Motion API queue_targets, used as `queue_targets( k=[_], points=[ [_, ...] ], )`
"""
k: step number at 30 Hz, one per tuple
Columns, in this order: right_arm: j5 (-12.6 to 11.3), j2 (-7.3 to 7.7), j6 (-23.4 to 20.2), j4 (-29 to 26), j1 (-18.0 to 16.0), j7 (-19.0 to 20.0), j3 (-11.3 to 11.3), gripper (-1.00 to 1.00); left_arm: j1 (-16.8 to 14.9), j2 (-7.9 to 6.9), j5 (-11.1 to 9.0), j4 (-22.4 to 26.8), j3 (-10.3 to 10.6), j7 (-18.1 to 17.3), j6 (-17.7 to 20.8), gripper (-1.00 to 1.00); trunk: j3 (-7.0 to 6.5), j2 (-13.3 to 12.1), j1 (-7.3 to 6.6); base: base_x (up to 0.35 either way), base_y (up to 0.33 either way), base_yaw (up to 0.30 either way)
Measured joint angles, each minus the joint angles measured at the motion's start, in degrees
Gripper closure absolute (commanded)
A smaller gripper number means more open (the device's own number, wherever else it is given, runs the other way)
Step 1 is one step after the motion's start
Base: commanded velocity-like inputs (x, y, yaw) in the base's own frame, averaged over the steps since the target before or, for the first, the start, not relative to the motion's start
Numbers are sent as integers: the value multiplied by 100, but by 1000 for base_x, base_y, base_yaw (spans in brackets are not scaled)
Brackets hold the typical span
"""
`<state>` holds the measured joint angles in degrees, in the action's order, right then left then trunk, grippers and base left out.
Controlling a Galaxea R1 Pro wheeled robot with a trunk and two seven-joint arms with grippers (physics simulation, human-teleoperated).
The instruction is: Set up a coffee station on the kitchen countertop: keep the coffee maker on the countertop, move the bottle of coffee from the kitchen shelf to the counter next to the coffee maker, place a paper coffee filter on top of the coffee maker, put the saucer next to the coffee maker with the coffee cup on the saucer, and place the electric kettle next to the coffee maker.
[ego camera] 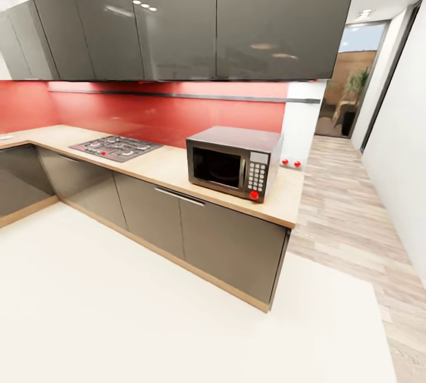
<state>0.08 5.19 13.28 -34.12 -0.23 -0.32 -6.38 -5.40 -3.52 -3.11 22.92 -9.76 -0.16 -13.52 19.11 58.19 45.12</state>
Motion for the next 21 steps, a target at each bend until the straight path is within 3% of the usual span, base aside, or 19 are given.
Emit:
queue_targets(
  k=[21],
  points=[
    [0, 0, 7, 0, -2, 0, 0, -100, 0, 0, 0, 0, 0, 0, -1, -100, -341, -843, -462, 0, 0, 273]
  ],
)
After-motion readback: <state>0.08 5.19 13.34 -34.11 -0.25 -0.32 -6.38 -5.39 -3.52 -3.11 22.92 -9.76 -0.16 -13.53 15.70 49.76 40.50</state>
